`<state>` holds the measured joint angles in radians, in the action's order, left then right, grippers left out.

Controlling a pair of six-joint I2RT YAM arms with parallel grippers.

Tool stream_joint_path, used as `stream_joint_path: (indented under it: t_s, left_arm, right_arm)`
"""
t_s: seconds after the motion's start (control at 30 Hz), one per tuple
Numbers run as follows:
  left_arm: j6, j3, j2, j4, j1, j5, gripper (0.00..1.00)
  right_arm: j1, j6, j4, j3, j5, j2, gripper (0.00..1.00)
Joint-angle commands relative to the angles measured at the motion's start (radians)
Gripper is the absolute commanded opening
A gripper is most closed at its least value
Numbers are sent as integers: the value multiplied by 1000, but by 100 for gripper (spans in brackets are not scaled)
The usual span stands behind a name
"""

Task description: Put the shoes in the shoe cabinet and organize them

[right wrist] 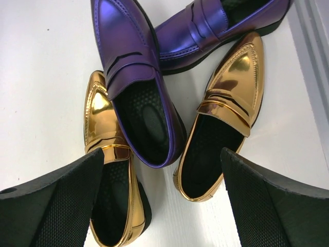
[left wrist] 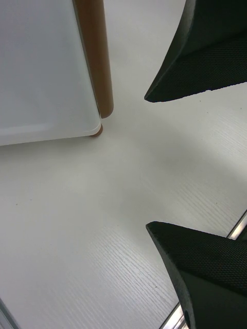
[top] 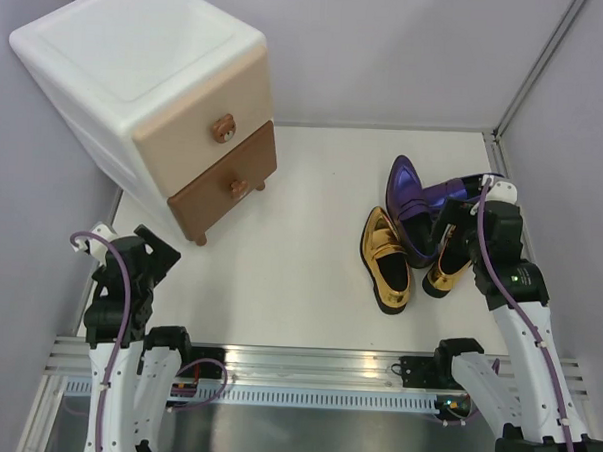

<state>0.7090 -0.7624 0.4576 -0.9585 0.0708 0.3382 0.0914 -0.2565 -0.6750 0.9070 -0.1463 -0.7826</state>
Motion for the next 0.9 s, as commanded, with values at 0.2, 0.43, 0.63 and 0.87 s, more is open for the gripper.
stream_joint_path:
  t_s: [0.2,0.43,0.63,0.87]
  left_arm:
    - [29,-5,-10,-11,1,-1,100]
    - [3,-6,7,13,3,-22,100]
    - [-39,-5,15,44,3,-62,100]
    - [-94,-9,38,86,3,-131,100]
  right_arm:
    - [-2,16,54,46,172,-26,98]
    - [-2,-163,115,110,338,-228,98]
    - [22,-202,51,299,358,-461,98]
    - [212,-392,239,375,375,-645,98]
